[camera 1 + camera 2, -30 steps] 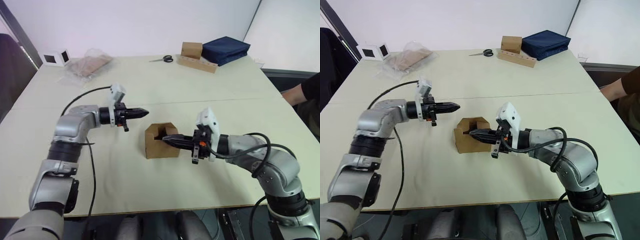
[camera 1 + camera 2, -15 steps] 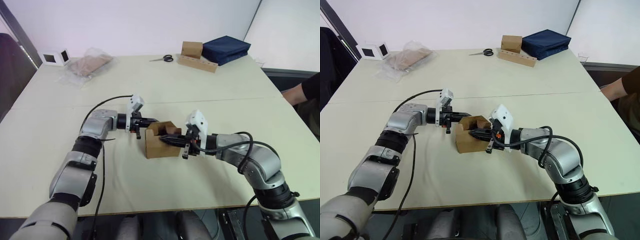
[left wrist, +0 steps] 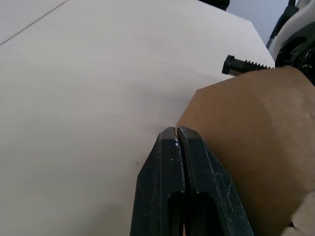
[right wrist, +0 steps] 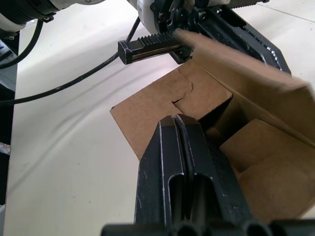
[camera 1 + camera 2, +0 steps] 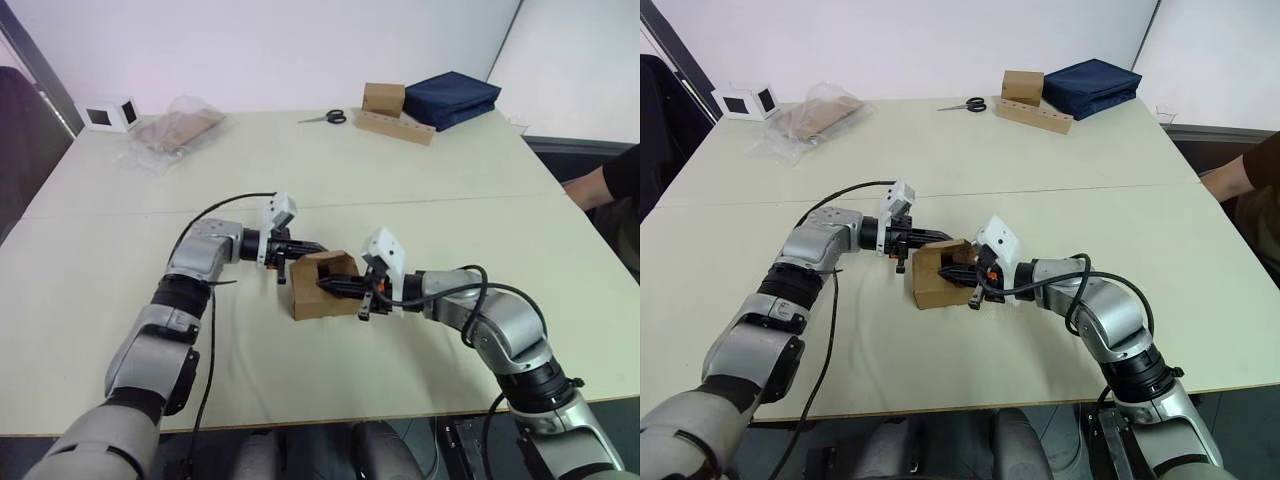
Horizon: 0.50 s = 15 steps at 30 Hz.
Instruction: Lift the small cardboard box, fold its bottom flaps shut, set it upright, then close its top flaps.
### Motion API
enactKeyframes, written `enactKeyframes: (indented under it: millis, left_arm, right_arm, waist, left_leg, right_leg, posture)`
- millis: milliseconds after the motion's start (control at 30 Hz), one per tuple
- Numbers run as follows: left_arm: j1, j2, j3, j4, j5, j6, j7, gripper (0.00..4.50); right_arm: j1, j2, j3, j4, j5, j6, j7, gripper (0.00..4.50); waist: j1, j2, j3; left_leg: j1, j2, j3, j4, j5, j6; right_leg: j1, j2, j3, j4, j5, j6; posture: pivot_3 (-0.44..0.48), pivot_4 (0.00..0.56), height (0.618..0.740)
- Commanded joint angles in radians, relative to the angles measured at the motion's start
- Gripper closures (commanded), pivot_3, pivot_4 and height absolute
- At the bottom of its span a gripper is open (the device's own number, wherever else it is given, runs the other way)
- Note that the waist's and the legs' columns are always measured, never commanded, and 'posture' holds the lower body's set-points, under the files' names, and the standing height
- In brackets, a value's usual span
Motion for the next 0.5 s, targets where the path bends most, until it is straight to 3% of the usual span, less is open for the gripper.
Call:
enactKeyframes:
  millis: [33, 333, 500]
  left_arm:
    - [0.008, 0.008, 0.007, -0.042, 0.004, -0.012, -0.007, 4.48]
    - [0.005, 0.037, 0.035, -0.026, 0.000, -0.013, 0.015, 4.48]
    - [0.038, 0.113, 0.093, -0.118, -0.038, 0.031, 0.028, 4.48]
  right_arm:
    - [0.006, -0.006, 0.002, 0.009, -0.017, -0.007, 0.007, 4.50]
    - [-0.029, 0.017, -0.013, 0.032, -0.026, -0.009, 0.003, 4.50]
    - [-0.031, 0.018, -0.024, 0.022, -0.024, -0.006, -0.003, 4.50]
  waist:
    - [0.000, 0.000, 0.000]
    - [0.000, 0.000, 0.000]
    - [-0.002, 0.000, 0.000]
  left_leg:
    - [0.000, 0.000, 0.000, 0.000, 0.000, 0.000]
    - [0.000, 0.000, 0.000, 0.000, 0.000, 0.000]
    - [0.000, 0.000, 0.000, 0.000, 0.000, 0.000]
  right_leg:
    - [0.000, 0.000, 0.000, 0.000, 0.000, 0.000]
    - [0.000, 0.000, 0.000, 0.000, 0.000, 0.000]
    - [0.000, 0.000, 0.000, 0.000, 0.000, 0.000]
  posture:
    - [0.000, 0.150, 0.740]
    - [0.000, 0.150, 0.740]
    - [0.000, 0.150, 0.740]
